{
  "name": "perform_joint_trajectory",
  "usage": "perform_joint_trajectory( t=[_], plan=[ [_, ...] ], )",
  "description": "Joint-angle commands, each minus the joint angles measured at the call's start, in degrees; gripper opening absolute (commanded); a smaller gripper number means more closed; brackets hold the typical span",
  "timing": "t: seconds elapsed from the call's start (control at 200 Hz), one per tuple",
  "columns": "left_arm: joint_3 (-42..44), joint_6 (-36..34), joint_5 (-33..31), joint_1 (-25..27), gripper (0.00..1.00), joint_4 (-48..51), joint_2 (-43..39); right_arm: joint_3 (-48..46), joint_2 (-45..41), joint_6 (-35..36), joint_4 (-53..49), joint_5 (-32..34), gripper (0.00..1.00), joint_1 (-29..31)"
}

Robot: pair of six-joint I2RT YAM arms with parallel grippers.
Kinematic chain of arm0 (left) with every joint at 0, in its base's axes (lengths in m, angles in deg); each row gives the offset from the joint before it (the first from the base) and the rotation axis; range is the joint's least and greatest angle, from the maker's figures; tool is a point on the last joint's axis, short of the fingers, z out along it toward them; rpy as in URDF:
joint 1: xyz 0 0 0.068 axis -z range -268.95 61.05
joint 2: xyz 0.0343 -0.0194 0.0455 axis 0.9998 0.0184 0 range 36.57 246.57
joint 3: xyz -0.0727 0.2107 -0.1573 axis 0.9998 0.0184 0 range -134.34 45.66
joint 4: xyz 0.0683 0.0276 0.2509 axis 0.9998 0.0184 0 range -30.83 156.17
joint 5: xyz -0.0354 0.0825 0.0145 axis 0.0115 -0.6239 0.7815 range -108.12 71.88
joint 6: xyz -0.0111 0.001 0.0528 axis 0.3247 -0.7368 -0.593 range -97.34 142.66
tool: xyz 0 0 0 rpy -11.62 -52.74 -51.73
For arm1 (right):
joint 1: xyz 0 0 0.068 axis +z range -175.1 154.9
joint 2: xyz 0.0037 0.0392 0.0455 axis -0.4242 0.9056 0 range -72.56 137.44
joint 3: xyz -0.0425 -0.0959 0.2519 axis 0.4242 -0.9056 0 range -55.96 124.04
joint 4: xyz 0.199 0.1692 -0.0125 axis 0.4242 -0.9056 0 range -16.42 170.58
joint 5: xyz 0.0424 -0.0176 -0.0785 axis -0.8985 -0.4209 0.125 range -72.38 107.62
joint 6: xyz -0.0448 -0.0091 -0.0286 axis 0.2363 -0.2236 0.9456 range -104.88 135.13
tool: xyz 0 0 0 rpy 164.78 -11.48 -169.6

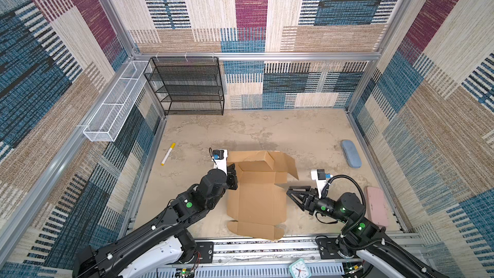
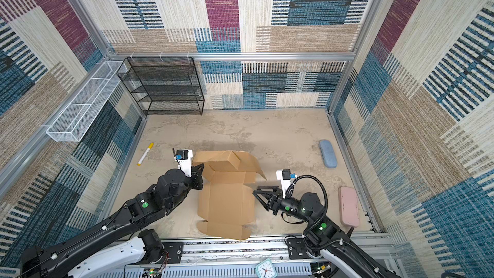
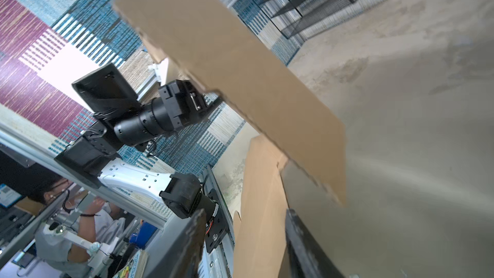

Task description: Fold the paper box

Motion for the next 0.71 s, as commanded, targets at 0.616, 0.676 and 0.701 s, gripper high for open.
perform_joint_trajectory(
  t=[0.616,0.676,0.701],
  plan=[
    [10.87,1.24,-10.52,0.21,0.00,-13.22,5.42,1.32,28.23,-8.12,18.42,9.48,0.51,1.21],
    [11.60,0.01,-8.86,0.21,0.00,-15.46,5.65,2.70,31.60,-7.55,20.76,9.89,0.51,2.09],
    [11.84,-0.69,-8.21,0.21,0.00,-16.31,5.76,3.00,32.80,-7.48,22.14,10.10,0.51,2.36]
  ],
)
